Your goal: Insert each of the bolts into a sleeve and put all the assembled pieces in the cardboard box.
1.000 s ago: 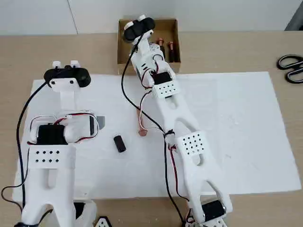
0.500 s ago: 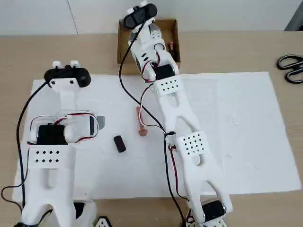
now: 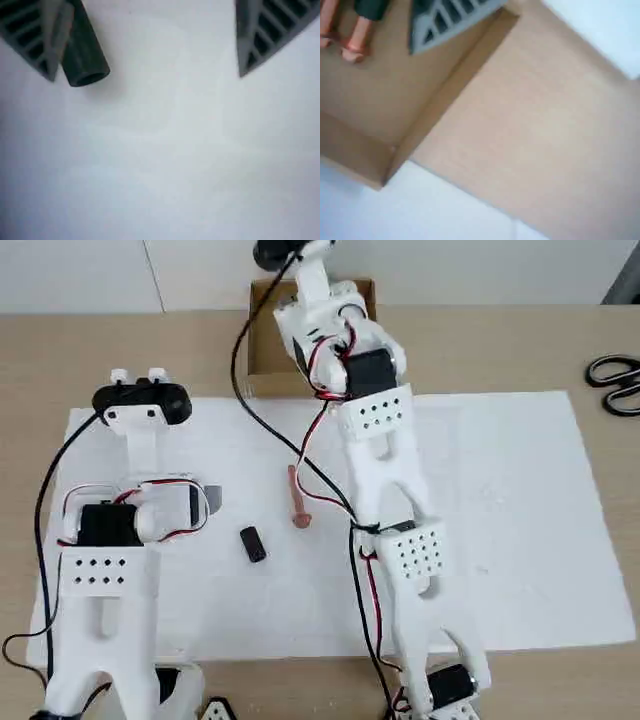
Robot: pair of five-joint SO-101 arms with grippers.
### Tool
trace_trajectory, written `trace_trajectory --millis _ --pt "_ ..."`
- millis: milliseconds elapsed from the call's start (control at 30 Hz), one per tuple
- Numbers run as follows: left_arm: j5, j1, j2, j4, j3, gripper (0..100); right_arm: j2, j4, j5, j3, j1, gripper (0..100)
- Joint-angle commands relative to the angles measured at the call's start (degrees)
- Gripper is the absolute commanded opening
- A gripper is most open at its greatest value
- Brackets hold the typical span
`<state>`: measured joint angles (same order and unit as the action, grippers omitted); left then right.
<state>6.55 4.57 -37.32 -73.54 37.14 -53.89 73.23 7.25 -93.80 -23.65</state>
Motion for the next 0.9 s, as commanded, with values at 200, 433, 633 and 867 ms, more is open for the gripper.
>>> trace_trajectory --millis 200,433,633,867 --pt "-0.26 0.18 -0.35 0.88 -0.13 22 20.18 23.52 0.26 -2.37 0.13 20.9" --pt "-0.18 0.35 -0.35 0.79 -0.13 22 25.01 23.87 0.53 -2.20 0.31 20.9" --pt "-0.09 0.09 -0.35 0.79 -0.13 22 28.97 24.04 0.53 -2.02 4.79 20.9" --pt "0.00 0.09 -0.35 0.79 -0.04 22 40.22 24.04 0.53 19.78 8.92 20.8"
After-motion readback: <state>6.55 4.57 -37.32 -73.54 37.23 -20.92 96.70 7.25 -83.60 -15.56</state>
